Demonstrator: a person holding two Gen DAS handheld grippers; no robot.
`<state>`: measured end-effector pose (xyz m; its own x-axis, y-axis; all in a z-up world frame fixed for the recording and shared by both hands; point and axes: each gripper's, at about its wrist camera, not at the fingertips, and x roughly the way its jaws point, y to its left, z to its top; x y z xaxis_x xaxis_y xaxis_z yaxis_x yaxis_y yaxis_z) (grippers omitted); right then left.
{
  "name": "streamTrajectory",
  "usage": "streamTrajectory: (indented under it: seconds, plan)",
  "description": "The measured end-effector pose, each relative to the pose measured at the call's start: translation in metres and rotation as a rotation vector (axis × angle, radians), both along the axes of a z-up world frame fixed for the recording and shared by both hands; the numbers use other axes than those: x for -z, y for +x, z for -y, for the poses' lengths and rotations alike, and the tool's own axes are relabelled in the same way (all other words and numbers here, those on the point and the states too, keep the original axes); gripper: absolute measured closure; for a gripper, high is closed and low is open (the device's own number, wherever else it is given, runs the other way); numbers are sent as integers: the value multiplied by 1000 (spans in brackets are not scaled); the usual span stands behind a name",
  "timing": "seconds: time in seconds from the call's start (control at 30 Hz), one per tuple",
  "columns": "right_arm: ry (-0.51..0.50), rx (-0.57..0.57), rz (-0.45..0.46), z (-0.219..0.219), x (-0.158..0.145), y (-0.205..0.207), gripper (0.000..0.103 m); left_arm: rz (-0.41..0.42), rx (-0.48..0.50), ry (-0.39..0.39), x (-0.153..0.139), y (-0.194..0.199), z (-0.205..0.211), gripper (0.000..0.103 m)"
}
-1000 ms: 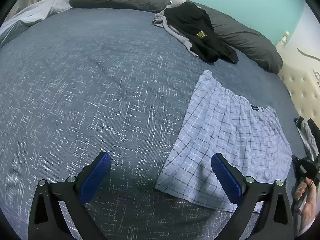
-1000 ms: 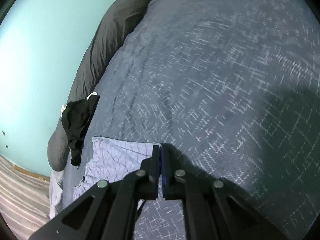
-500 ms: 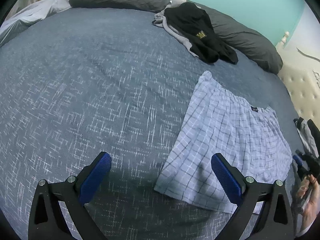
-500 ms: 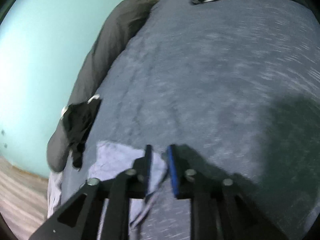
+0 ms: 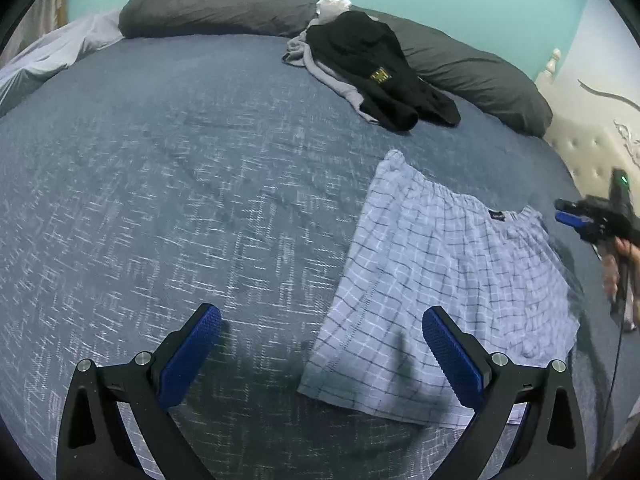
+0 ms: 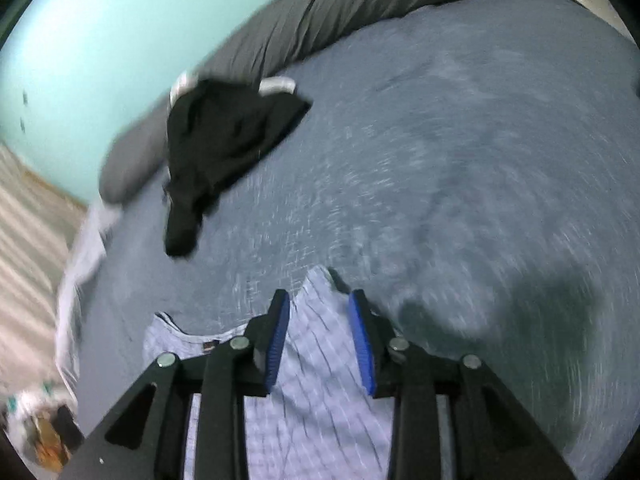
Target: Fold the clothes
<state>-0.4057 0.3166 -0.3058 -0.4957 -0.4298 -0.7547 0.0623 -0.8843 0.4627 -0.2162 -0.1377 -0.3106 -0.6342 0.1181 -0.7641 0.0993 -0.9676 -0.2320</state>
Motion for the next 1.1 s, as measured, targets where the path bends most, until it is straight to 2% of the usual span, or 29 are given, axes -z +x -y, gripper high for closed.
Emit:
streamTrajectory:
  seconds: [0.13, 0.33, 0.37, 0.4, 0.43, 0.57, 0.73, 1.0, 1.1]
  plan:
    - [146, -66, 47, 26, 8, -28, 72, -3, -14, 13, 0, 0, 8, 0]
    - [227, -114, 101, 43, 22, -37, 73, -6, -22, 37, -1, -1, 14, 0]
    - [242, -118, 111, 46, 26, -37, 76, -5, -22, 41, -1, -1, 15, 0]
    - [246, -122, 109, 47, 28, -37, 80, -5, -23, 44, -1, 0, 15, 0]
    - [249, -122, 100, 47, 28, -37, 89, -4, -23, 48, -1, 0, 15, 0]
    - [257, -106, 40, 42, 25, -34, 96, -2, -25, 56, 0, 0, 16, 0]
    - [295, -108, 16, 43, 29, -39, 96, 2, -24, 54, 4, -2, 15, 0]
    - [268, -64, -26, 37, 25, -41, 94, 11, -13, 59, 9, -5, 14, 0]
    - [254, -39, -46, 31, 21, -41, 89, 12, -13, 72, 10, -6, 15, 0]
